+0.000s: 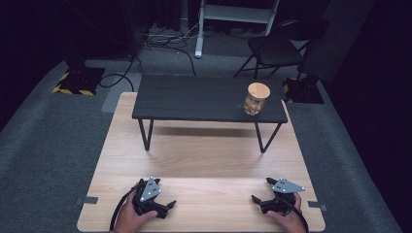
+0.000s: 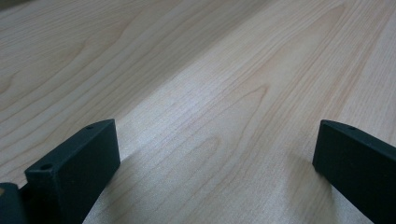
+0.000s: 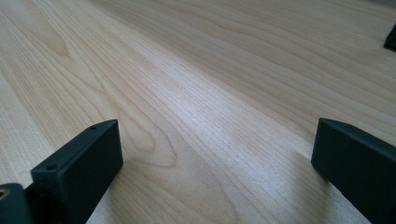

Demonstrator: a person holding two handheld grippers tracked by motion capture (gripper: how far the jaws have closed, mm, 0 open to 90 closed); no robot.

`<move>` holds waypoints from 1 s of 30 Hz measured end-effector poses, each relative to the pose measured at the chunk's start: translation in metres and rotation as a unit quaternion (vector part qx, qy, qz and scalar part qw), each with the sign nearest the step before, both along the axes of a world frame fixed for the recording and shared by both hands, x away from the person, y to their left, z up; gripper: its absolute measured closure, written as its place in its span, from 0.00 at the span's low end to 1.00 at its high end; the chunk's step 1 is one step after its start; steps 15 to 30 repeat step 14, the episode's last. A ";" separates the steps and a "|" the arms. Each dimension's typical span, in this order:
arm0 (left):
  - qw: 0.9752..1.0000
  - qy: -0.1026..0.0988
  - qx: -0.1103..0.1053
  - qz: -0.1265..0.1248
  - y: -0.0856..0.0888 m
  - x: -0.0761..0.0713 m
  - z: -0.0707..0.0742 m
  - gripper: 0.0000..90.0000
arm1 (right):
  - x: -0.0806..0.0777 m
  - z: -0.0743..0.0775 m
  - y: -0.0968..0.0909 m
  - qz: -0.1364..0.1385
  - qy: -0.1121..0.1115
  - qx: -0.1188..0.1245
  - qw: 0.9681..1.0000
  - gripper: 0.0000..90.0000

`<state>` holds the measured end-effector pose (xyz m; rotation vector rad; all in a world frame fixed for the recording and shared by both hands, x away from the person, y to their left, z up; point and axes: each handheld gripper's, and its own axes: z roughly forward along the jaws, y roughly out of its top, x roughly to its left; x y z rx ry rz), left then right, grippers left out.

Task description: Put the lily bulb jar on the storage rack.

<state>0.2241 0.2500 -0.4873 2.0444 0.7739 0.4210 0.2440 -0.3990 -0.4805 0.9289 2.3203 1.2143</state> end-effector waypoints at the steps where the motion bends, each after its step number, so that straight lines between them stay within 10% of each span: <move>1: 1.000 0.000 0.000 0.000 0.000 0.000 0.000 0.01 | 0.000 0.000 0.000 0.000 0.000 0.000 1.000 0.02; 30: 1.000 0.000 0.000 0.000 0.000 0.000 0.000 0.01 | -0.001 0.000 0.001 -0.006 0.002 -0.001 1.000 0.00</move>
